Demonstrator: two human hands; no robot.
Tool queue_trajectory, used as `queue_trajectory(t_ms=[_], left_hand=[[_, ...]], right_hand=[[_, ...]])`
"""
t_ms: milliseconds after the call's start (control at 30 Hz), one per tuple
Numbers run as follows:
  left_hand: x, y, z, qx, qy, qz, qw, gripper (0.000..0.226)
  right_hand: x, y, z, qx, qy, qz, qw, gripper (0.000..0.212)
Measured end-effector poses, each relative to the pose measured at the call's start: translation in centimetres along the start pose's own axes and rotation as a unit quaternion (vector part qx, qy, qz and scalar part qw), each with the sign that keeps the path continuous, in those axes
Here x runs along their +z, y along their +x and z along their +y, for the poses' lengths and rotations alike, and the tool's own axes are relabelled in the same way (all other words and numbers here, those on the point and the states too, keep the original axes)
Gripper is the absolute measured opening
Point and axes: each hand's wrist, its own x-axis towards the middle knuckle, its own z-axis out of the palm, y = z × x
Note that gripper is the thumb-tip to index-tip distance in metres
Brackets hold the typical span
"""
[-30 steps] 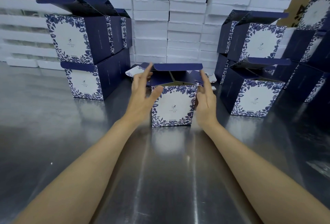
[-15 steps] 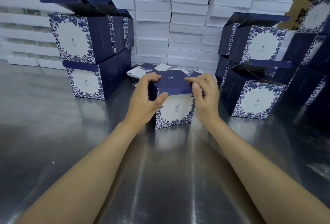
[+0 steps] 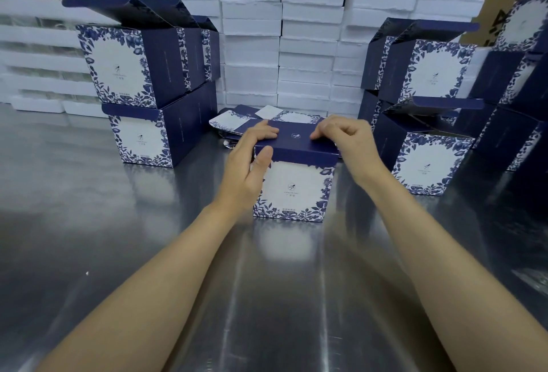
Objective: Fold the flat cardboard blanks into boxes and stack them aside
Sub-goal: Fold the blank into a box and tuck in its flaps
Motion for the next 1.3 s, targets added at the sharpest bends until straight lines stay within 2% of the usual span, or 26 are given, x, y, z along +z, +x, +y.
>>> queue_trajectory(t_ms=[33, 67, 133, 167, 233, 333, 467, 600, 700, 767, 800, 900, 967, 1033, 1100, 1233, 1300], left_hand=[[0.0, 0.0, -0.1, 0.002, -0.001, 0.0, 1.0, 0.03], [-0.1, 0.0, -0.3, 0.004, -0.001, 0.0, 1.0, 0.03], [-0.1, 0.0, -0.5, 0.007, 0.004, 0.001, 1.0, 0.03], [-0.1, 0.0, -0.5, 0.01, 0.005, 0.003, 1.0, 0.03], [0.1, 0.0, -0.6, 0.012, 0.0, 0.004, 1.0, 0.031], [0.3, 0.0, -0.5, 0.017, -0.006, 0.007, 1.0, 0.038], [0.5, -0.2, -0.5, 0.024, 0.001, 0.005, 1.0, 0.041], [0.9, -0.3, -0.2, 0.036, 0.02, 0.002, 0.999, 0.039], [1.0, -0.3, 0.1, 0.038, 0.029, 0.003, 0.999, 0.039], [1.0, -0.4, 0.3, 0.035, 0.032, 0.003, 0.999, 0.041], [1.1, -0.4, 0.5, 0.032, 0.045, 0.002, 0.998, 0.041], [1.8, -0.6, 1.3, 0.021, 0.112, 0.003, 0.993, 0.042], [2.3, -0.6, 1.7, 0.017, 0.134, 0.004, 0.991, 0.043], [2.4, -0.7, 1.9, 0.006, 0.13, -0.001, 0.991, 0.039], [2.3, -0.7, 2.0, -0.001, 0.127, -0.005, 0.992, 0.037], [2.3, -0.7, 2.1, 0.001, 0.123, 0.001, 0.992, 0.04], [2.3, -0.7, 2.0, 0.012, 0.119, -0.001, 0.993, 0.047]], right_hand=[[0.0, -0.1, 0.3, 0.015, -0.027, -0.018, 0.999, 0.023], [0.0, -0.2, 0.6, 0.048, -0.033, -0.039, 0.998, 0.032], [0.5, -0.7, 0.8, 0.169, 0.04, -0.051, 0.984, 0.052], [0.8, -0.8, 0.8, 0.217, 0.096, -0.045, 0.97, 0.053], [1.1, -0.8, 1.0, 0.242, 0.146, -0.007, 0.959, 0.048], [1.5, -0.5, 1.3, 0.244, 0.142, 0.054, 0.958, 0.046], [1.1, 0.1, 1.4, 0.272, 0.116, 0.115, 0.948, 0.005], [0.3, 0.5, 1.3, 0.301, 0.112, 0.115, 0.94, 0.009], [-0.4, 0.6, 0.6, 0.248, 0.06, 0.103, 0.961, 0.007], [-1.2, 1.0, -0.3, 0.153, -0.081, 0.064, 0.983, 0.018], [-1.5, 1.2, -1.0, 0.109, -0.152, 0.028, 0.982, 0.025], [-1.0, 1.5, -3.1, 0.072, -0.288, -0.111, 0.948, 0.024], [0.4, 1.2, -3.8, 0.059, -0.382, -0.173, 0.906, 0.029], [1.5, 0.8, -4.0, 0.042, -0.469, -0.182, 0.863, 0.036], [2.0, 0.6, -4.4, 0.037, -0.512, -0.171, 0.841, 0.039], [2.6, 0.4, -4.9, 0.07, -0.5, -0.19, 0.842, 0.036], [3.2, 0.1, -4.8, 0.049, -0.511, -0.154, 0.844, 0.034]])
